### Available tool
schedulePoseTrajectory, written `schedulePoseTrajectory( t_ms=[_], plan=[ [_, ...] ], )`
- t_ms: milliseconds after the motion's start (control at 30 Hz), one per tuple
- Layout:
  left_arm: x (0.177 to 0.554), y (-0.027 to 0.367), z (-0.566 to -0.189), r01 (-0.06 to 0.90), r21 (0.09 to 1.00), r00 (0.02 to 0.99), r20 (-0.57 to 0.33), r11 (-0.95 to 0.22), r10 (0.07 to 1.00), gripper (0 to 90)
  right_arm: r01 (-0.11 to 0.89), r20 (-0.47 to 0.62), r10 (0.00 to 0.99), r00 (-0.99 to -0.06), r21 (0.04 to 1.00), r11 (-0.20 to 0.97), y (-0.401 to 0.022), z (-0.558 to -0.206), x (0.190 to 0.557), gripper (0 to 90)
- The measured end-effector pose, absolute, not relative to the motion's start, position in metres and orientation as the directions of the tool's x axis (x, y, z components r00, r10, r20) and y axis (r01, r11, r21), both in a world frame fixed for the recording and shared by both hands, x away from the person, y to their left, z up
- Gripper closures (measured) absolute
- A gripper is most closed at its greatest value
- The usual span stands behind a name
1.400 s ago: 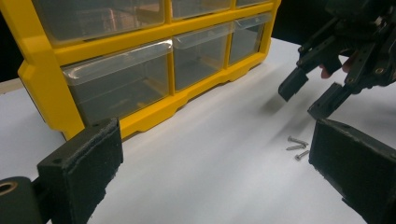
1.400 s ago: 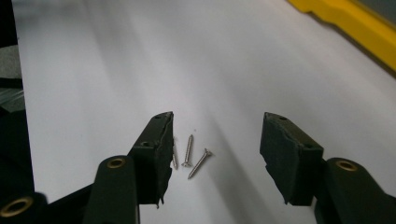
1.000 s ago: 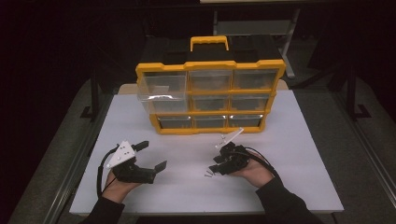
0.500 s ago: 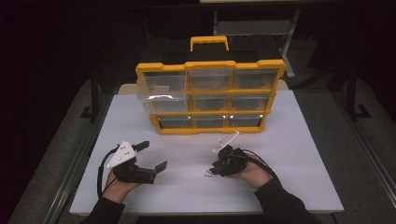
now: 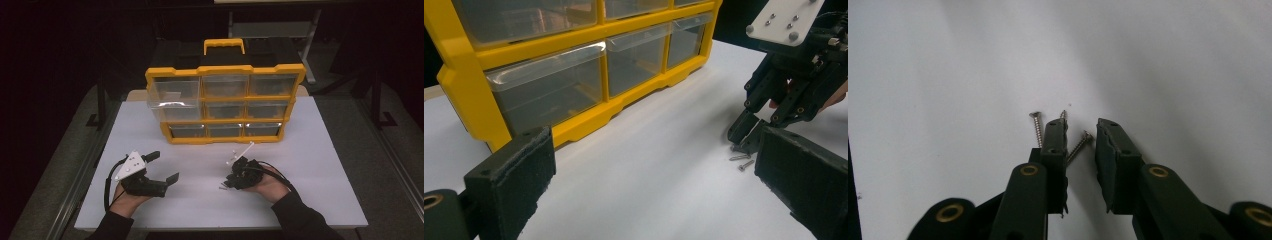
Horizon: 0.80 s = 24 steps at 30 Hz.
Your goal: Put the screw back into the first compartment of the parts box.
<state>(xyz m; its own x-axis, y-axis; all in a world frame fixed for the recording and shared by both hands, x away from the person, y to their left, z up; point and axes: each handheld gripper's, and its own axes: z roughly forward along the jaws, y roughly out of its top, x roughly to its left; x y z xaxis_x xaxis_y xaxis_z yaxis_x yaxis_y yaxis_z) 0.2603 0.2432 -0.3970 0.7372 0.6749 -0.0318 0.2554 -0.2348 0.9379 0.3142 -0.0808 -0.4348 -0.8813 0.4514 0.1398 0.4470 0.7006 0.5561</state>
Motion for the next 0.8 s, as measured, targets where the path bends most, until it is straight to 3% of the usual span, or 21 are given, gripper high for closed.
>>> schedulePoseTrajectory(
  t_ms=[467, 800],
  plan=[
    [0.2602, 0.2428, -0.3971, 0.254, 0.938, 0.739, -0.032, -0.234, 0.673, 2.4, 0.412, 0.092, 0.44, -0.893, 0.559, 0.719, -0.0806, -0.4364, 0.3137, 86.5],
    [0.2595, 0.2417, -0.3973, 0.258, 0.939, 0.739, -0.04, -0.228, 0.673, 2.4, 0.413, 0.096, 0.438, -0.894, 0.558, 0.72, -0.0811, -0.4364, 0.3153, 87.6]
  ],
)
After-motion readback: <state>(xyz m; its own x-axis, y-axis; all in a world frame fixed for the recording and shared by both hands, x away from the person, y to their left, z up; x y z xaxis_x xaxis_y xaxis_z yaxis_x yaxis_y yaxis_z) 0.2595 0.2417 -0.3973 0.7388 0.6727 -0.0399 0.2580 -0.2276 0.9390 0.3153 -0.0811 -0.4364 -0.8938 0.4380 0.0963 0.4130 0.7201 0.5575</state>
